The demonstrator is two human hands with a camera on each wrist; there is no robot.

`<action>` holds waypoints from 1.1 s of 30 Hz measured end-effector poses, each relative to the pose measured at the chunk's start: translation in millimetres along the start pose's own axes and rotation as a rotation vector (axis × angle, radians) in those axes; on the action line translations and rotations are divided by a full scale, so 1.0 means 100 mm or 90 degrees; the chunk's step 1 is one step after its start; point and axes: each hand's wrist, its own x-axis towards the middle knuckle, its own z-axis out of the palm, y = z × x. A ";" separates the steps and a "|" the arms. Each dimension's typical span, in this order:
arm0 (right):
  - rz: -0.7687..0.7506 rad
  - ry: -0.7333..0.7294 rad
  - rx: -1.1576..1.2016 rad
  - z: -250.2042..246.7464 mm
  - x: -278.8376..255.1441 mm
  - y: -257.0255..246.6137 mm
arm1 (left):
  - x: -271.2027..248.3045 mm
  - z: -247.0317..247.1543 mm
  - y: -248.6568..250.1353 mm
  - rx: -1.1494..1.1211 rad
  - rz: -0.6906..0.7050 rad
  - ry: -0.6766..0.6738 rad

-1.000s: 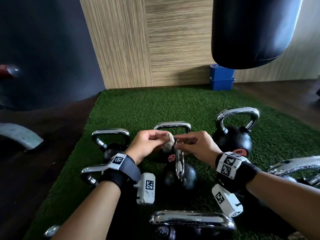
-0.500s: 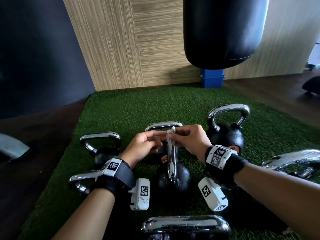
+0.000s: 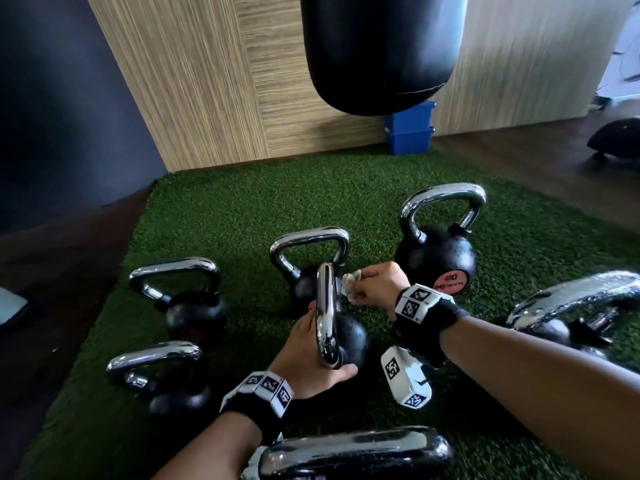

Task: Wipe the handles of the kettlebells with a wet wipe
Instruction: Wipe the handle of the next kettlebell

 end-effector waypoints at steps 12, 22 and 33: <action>0.022 0.056 -0.134 0.22 0.16 0.21 | 0.09 -0.15 -0.17 -0.108 0.007 -0.080; 0.055 -0.034 0.019 0.19 0.26 0.16 | 0.10 -0.11 -0.18 -0.074 -0.009 -0.059; -0.347 0.079 -0.217 0.05 -0.17 -0.04 | 0.20 -0.22 -0.23 -0.047 -0.033 -0.130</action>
